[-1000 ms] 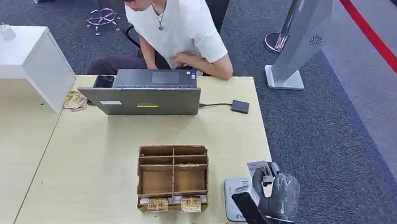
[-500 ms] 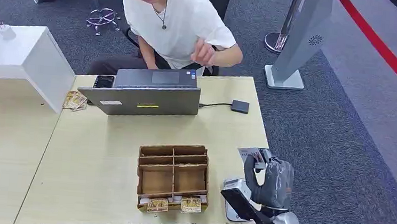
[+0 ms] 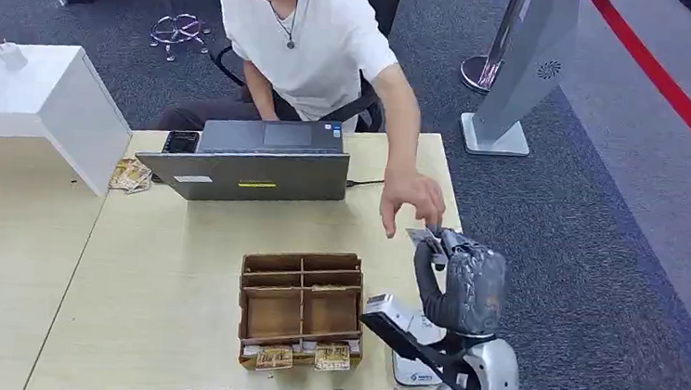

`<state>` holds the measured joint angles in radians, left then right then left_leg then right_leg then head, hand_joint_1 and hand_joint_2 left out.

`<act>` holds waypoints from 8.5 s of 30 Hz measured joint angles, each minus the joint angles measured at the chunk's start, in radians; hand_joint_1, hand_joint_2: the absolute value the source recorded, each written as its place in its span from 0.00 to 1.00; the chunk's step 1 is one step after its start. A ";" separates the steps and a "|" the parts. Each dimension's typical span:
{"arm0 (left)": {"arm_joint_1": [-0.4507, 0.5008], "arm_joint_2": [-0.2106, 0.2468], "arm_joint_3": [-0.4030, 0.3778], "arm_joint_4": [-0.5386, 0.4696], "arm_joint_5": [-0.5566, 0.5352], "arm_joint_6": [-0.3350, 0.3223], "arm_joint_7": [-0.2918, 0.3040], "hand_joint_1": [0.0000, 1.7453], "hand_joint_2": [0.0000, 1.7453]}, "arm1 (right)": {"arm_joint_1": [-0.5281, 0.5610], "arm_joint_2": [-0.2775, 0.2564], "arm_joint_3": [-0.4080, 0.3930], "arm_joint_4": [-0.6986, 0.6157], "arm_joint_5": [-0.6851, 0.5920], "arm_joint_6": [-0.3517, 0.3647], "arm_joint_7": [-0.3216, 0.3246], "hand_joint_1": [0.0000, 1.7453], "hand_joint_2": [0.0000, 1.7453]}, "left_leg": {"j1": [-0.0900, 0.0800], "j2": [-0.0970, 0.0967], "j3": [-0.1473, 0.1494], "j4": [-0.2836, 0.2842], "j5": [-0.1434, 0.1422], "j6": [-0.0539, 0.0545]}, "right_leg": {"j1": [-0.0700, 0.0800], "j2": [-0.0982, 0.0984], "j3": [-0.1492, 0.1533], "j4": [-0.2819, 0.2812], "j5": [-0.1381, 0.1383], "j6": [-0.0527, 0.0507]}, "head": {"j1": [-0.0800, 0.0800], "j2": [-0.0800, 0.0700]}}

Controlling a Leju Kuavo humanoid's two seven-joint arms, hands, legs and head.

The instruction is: Pass the card to the sensor for recognition and then transmit it.

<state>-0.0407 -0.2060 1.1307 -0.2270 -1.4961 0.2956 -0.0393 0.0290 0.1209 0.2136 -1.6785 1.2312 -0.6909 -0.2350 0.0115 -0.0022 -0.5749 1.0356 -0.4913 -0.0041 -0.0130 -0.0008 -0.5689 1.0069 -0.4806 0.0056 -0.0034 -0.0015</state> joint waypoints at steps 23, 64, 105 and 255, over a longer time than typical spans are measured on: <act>-0.001 0.004 0.000 0.000 -0.001 -0.002 0.000 0.00 0.00 | -0.027 0.021 -0.003 0.018 0.095 0.000 0.039 0.00 0.00 | 0.000 0.000 0.000 0.000 0.000 0.000 | 0.000 0.000 0.000 0.000 0.000 0.000 | 0.000 0.000; 0.002 0.003 0.025 0.000 0.033 0.042 0.023 0.00 0.00 | 0.240 0.078 -0.080 -0.175 -0.678 -0.002 -0.275 0.00 0.00 | 0.000 0.000 0.000 0.000 0.000 0.000 | 0.000 0.000 -0.001 0.000 -0.001 -0.001 | 0.000 0.000; 0.001 0.003 0.066 0.000 0.039 0.061 0.032 0.00 0.00 | 0.308 0.072 -0.045 -0.063 -0.544 0.007 -0.228 0.00 1.00 | 0.000 0.000 -0.001 0.000 0.000 0.000 | 0.000 0.000 -0.001 0.000 -0.001 -0.001 | 0.000 0.000; -0.009 0.014 0.056 0.000 -0.006 -0.014 -0.003 0.00 0.00 | -0.191 -0.102 0.414 0.396 0.095 0.093 0.182 1.00 1.00 | 0.000 0.000 0.000 0.000 0.000 0.000 | 0.000 0.000 -0.001 0.000 -0.001 -0.001 | 0.000 0.000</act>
<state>-0.0496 -0.1919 1.1872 -0.2270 -1.5019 0.2819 -0.0420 -0.1622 0.0191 0.6279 -1.2822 1.3264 -0.5978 -0.0530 0.0116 -0.0024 -0.5753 1.0353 -0.4915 -0.0040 -0.0128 -0.0010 -0.5695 1.0072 -0.4816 0.0047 -0.0038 -0.0015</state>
